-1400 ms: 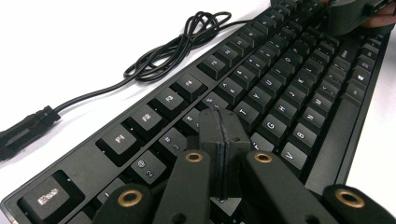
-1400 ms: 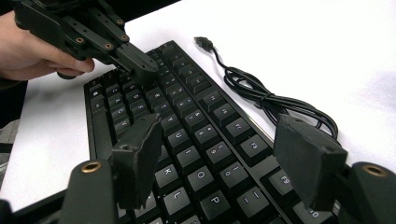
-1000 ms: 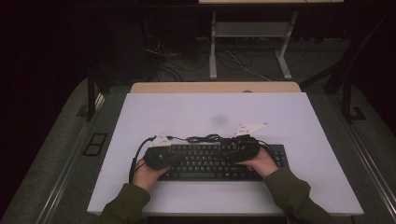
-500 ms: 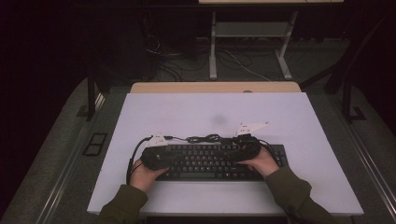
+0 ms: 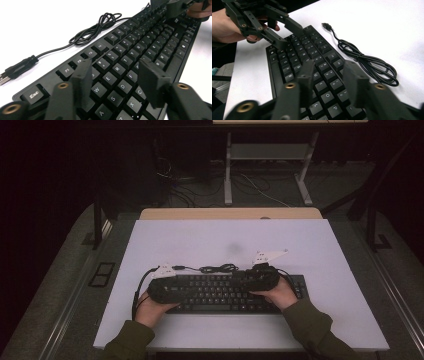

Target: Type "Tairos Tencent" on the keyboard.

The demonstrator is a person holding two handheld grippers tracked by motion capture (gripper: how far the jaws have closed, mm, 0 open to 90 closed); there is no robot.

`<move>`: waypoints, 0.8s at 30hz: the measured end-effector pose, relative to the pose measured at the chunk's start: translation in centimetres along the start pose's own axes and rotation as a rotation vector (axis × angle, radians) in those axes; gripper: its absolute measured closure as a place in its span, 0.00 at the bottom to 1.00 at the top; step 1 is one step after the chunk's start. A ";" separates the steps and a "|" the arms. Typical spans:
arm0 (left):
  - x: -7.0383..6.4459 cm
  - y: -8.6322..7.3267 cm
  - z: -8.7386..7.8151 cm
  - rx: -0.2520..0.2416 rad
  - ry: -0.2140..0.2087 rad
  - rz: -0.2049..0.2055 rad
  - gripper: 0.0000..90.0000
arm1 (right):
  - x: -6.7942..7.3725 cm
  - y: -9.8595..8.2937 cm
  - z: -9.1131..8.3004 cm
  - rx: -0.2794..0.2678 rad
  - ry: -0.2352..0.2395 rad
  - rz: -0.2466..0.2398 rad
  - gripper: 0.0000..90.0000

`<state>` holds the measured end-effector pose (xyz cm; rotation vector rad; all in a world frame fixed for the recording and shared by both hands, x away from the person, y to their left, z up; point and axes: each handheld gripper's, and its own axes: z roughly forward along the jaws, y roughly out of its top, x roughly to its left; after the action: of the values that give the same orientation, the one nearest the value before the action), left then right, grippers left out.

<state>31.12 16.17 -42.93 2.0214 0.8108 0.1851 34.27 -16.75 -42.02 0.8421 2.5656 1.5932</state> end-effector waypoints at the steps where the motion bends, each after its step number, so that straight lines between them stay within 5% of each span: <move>1: 0.0 0.0 0.0 -0.002 0.000 -0.002 0.44 | 0.1 0.0 0.0 0.000 0.002 0.003 0.75; 11: -0.6 0.1 0.4 -0.002 -0.015 0.015 0.35 | 0.7 0.5 1.0 0.025 0.037 -0.033 0.98; 24: -0.7 0.0 0.7 -0.006 -0.024 0.010 0.28 | 1.7 0.6 2.4 0.075 0.068 -0.057 0.99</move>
<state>30.93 15.21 -43.18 2.0182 0.7845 0.1685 33.71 -13.83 -42.24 0.7245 2.6858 1.5459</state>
